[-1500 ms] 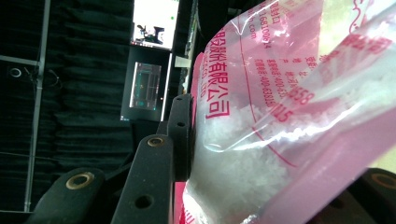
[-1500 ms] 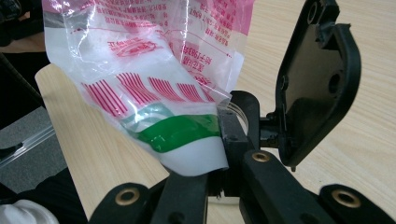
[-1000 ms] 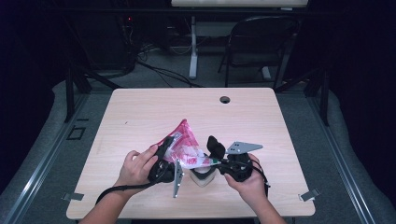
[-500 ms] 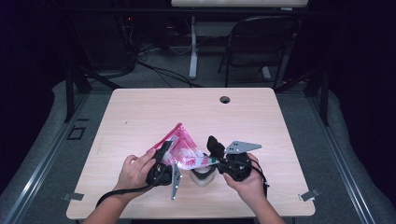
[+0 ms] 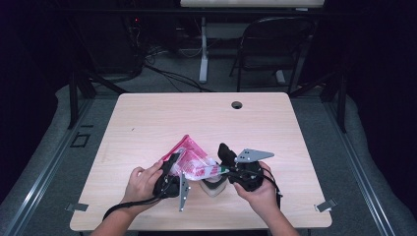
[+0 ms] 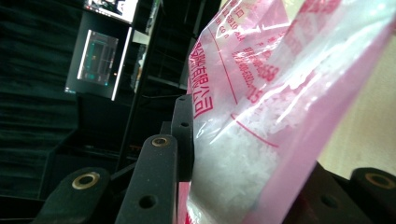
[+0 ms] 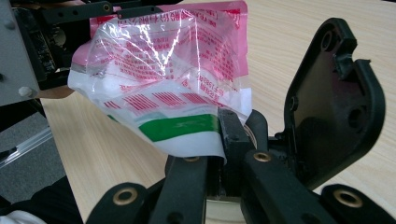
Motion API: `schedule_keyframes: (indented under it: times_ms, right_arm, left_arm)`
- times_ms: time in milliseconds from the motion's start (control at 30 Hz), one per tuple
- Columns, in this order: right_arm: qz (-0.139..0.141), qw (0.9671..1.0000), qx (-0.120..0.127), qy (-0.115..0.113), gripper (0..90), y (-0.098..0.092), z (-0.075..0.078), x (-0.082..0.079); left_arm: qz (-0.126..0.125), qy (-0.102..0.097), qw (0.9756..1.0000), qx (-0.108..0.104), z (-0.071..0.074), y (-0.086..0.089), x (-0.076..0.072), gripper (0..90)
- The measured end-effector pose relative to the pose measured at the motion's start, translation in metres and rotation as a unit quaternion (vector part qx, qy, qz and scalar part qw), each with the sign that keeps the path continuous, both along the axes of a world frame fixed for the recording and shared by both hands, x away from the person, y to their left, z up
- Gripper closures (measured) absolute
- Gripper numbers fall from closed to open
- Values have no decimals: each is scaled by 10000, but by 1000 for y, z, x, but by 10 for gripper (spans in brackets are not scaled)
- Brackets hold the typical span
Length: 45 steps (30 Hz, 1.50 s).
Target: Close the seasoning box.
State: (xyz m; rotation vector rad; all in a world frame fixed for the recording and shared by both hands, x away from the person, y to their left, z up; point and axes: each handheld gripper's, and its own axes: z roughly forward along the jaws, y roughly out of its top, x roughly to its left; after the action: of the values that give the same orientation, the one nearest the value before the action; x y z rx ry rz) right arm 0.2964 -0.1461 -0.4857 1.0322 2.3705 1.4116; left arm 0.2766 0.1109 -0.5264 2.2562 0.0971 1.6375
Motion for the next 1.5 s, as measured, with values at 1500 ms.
schedule_keyframes:
  times_ms: [1500]
  right_arm:
    - [128,9995,225,-174,721,3,5,-3]
  left_arm:
    - [51,2310,9606,-1543,-23,21,26,748]
